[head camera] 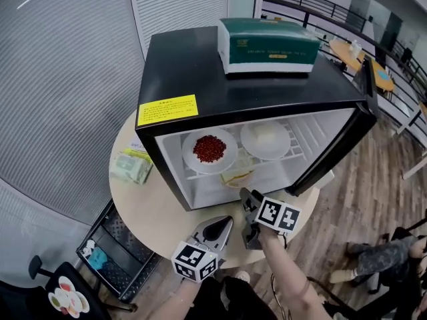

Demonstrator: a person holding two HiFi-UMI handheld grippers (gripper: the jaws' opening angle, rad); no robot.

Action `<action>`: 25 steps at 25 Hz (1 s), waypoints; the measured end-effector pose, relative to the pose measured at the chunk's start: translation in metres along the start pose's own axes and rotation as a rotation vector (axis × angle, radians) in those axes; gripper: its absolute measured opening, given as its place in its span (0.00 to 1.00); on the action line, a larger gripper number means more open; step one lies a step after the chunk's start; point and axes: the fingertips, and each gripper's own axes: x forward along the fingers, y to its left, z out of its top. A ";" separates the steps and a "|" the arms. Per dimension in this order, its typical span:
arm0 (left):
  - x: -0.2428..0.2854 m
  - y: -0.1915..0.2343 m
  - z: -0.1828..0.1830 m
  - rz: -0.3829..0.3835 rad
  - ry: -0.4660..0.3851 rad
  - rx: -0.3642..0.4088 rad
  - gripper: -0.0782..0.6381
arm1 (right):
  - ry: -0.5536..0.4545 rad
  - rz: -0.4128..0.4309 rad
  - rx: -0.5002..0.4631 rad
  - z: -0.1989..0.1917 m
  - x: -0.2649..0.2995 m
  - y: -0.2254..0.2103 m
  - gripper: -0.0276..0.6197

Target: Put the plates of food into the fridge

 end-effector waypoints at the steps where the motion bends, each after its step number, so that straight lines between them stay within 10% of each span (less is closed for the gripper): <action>1: 0.000 -0.003 0.000 -0.004 0.002 0.003 0.12 | -0.043 0.033 -0.034 0.001 -0.012 0.005 0.35; 19: -0.001 -0.084 0.029 -0.074 -0.045 0.019 0.12 | -0.401 0.005 -0.548 0.014 -0.174 0.048 0.10; 25: -0.012 -0.123 0.022 -0.081 -0.055 0.012 0.12 | -0.375 -0.033 -0.648 -0.025 -0.225 0.036 0.06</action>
